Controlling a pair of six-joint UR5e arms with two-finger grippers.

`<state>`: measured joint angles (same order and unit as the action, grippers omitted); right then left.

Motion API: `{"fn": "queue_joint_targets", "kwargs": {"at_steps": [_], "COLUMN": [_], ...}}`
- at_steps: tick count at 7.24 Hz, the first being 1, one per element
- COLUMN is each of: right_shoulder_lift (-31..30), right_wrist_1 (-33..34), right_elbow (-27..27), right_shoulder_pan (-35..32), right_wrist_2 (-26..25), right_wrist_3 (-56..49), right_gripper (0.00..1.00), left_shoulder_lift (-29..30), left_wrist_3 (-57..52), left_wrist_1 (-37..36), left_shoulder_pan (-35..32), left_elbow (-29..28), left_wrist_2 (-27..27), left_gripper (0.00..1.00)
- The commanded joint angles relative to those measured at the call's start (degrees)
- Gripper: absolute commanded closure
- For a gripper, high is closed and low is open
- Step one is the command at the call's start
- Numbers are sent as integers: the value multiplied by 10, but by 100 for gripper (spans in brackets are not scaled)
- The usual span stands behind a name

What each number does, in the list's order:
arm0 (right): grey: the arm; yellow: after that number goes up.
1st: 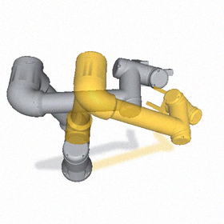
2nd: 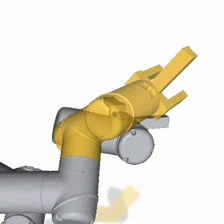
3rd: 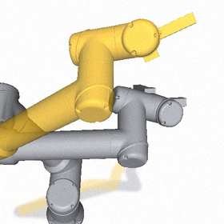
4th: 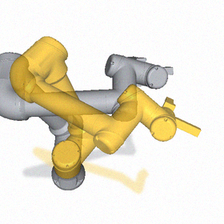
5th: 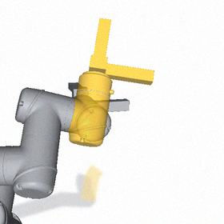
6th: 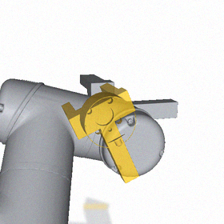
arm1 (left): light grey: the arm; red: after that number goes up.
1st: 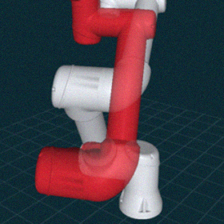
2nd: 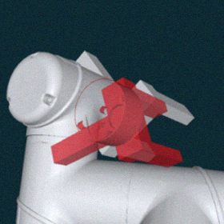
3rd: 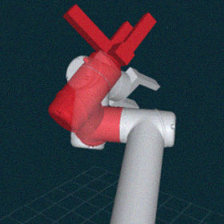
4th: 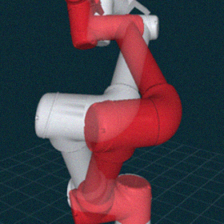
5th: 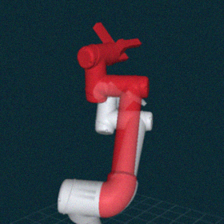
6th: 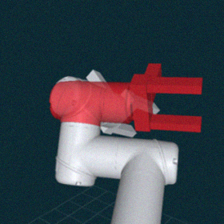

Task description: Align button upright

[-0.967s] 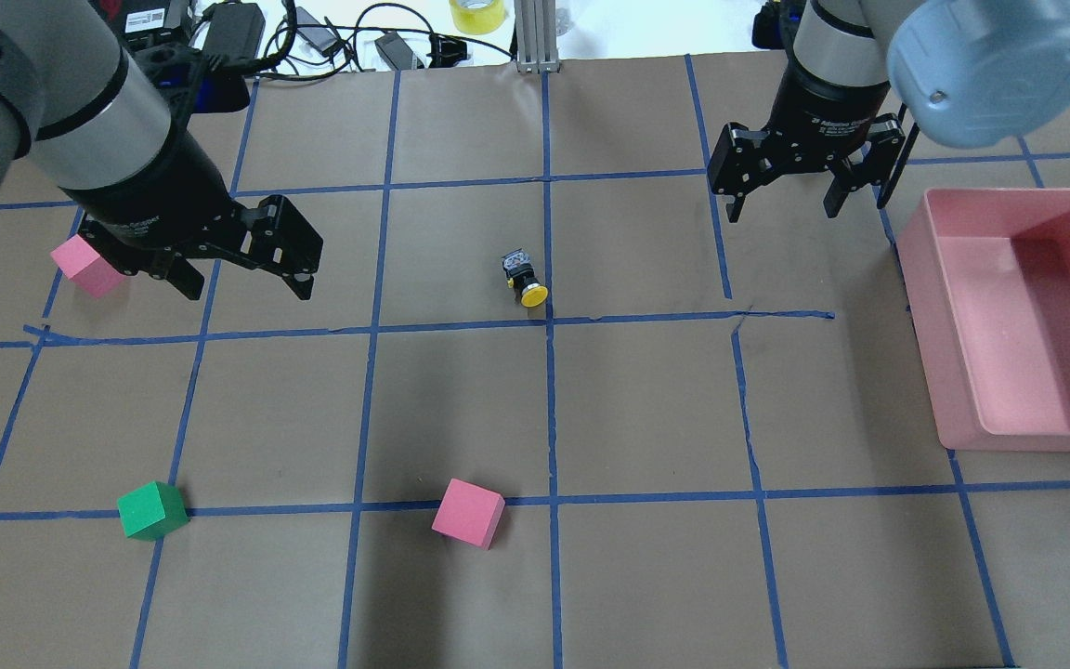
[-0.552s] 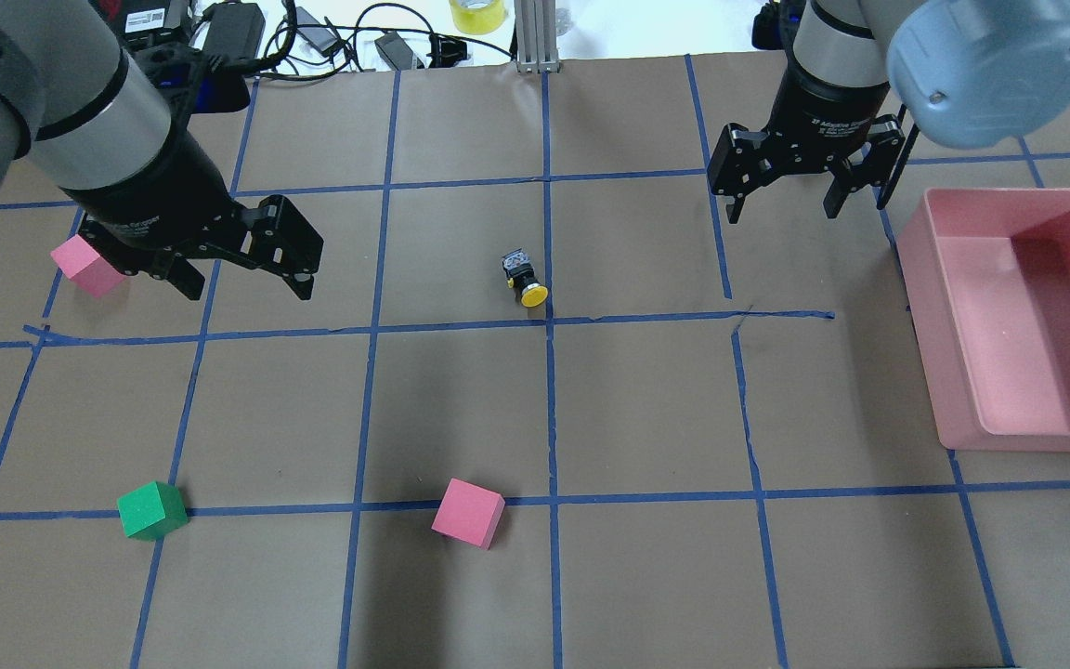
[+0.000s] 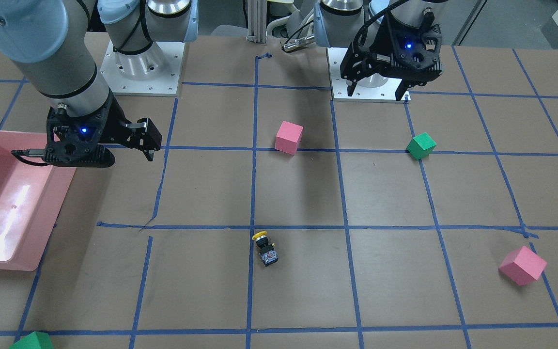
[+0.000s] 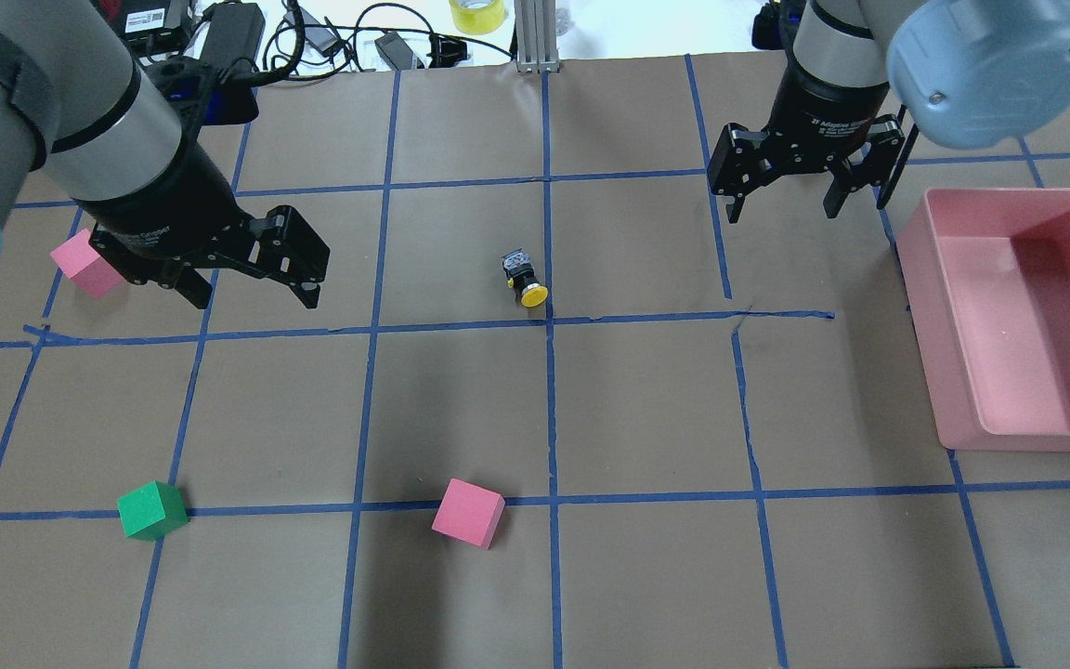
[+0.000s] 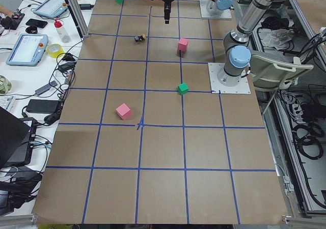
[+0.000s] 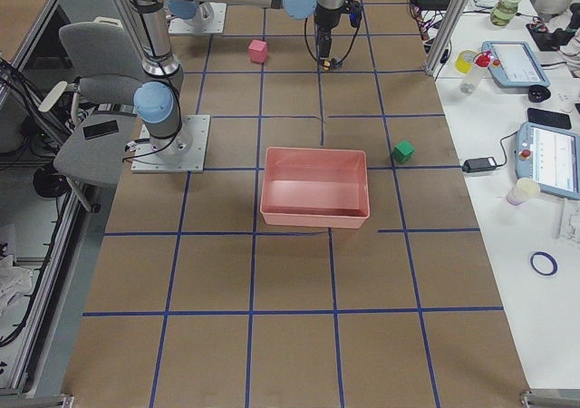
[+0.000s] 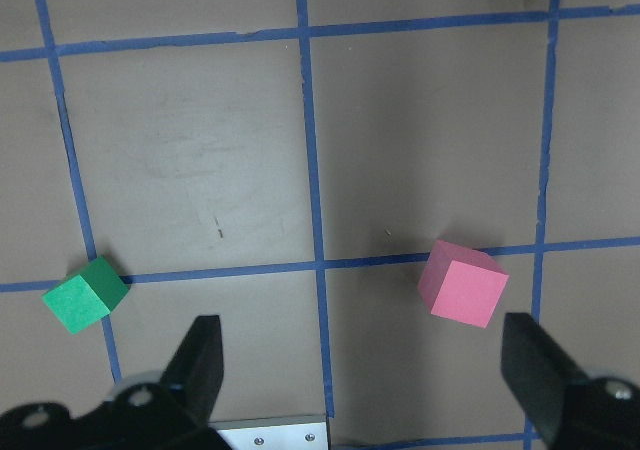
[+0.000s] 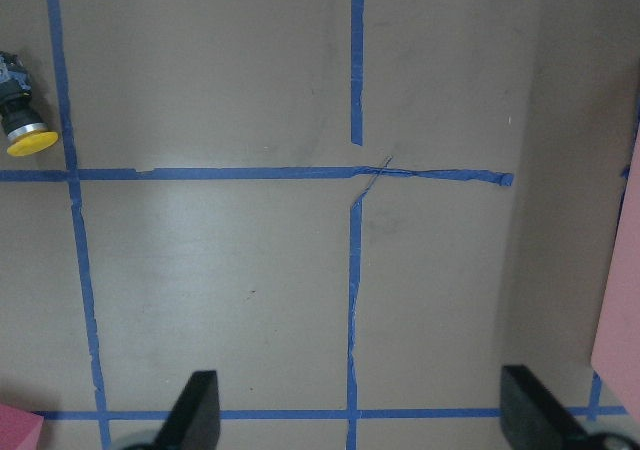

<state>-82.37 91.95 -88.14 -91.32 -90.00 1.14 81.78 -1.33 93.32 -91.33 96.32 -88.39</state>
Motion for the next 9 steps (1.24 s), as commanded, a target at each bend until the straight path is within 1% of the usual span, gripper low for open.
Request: {"fn": "queue_joint_targets", "kwargs": {"at_steps": [1, 2, 3, 4, 5, 6, 7, 8, 9], "right_shoulder_lift": [-1, -1, -1, -1, -1, -1, -1, 0, 0], "right_wrist_1": [4, 4, 4, 4, 3, 4, 4, 4, 4], "right_elbow": [2, 2, 1, 1, 1, 0, 0, 0, 0], "right_shoulder_pan": [0, 0, 0, 0, 0, 0, 0, 0, 0], "right_wrist_2": [0, 0, 0, 0, 0, -1, -2, -3, -4], "right_wrist_3": [0, 0, -1, -1, 0, -1, -1, -4, -23], "right_gripper": [0, 0, 0, 0, 0, 0, 0, 0, 0], "left_shoulder_lift": [0, -2, 1, 9, 19, 33, 61, 98, 132], "left_wrist_3": [22, 46, 64, 91, 131, 171, 223, 244, 262], "left_wrist_1": [-56, -117, -197, -296, -380, -416, -461, -517, -562], "left_shoulder_pan": [-2, -6, -15, -44, -83, -114, -136, -147, -159], "left_elbow": [32, 64, 102, 143, 181, 199, 202, 202, 201], "left_wrist_2": [1, 3, 1, -1, -21, -80, -85, -86, -97], "left_gripper": [0, 0, 0, 0, 0, 0, 0, 0, 0]}}
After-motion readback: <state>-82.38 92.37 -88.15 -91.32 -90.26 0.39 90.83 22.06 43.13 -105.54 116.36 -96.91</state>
